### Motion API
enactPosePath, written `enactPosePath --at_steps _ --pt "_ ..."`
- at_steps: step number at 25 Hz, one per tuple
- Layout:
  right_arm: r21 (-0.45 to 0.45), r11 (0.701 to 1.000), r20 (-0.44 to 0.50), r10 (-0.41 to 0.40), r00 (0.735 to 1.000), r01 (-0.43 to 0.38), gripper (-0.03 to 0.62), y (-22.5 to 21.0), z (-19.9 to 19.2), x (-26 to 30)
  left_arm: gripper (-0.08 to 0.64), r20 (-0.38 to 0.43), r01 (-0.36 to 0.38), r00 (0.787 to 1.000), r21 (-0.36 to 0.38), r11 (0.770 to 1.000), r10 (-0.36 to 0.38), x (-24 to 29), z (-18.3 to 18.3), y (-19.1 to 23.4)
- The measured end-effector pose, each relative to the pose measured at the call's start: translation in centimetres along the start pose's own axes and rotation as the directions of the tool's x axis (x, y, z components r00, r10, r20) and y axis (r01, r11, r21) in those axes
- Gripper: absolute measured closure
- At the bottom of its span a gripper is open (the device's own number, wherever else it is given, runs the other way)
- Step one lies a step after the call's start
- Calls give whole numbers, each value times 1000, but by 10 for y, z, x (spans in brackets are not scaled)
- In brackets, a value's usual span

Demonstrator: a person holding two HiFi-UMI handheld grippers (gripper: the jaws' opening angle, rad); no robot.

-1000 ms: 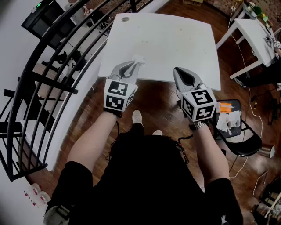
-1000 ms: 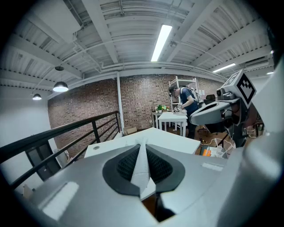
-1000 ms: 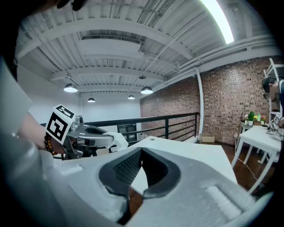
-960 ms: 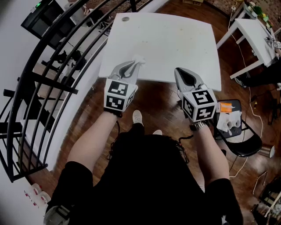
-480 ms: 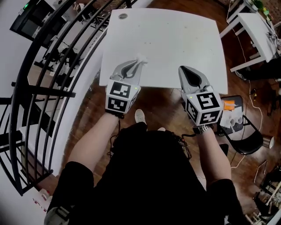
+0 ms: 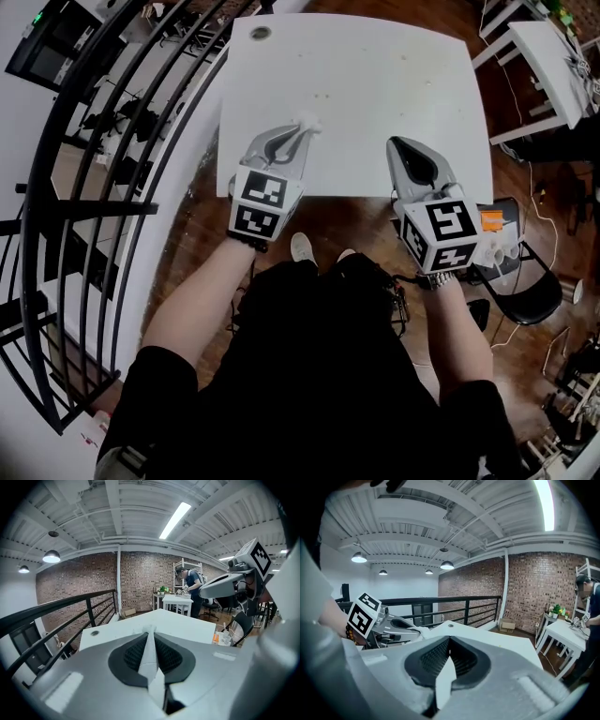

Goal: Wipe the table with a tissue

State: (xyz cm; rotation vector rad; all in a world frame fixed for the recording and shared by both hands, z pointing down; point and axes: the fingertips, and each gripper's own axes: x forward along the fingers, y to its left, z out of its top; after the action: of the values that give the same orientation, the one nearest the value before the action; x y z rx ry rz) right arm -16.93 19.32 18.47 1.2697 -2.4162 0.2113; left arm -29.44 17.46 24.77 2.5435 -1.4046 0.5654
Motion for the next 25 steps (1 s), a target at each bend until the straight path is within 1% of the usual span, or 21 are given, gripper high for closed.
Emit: enactPosePath --at_steps 6,13,18,25 --pt "-8 1000 2 -6 1000 6 600 -10 1 7 534 -27 21 999 15 1000 -20 19 -2 0" --pt "4 1000 -19 12 1000 -12 600 -22 -9 22 534 -64 29 998 4 1000 -29 51 -10 5" --pt "2 999 -31 39 999 -39 600 -38 -15 37 534 -109 20 994 -15 1000 -22 79 -20 12" --pt "1 995 -53 95 994 -95 600 -52 -20 68 534 -192 7 981 -51 999 -17 110 -44 21"
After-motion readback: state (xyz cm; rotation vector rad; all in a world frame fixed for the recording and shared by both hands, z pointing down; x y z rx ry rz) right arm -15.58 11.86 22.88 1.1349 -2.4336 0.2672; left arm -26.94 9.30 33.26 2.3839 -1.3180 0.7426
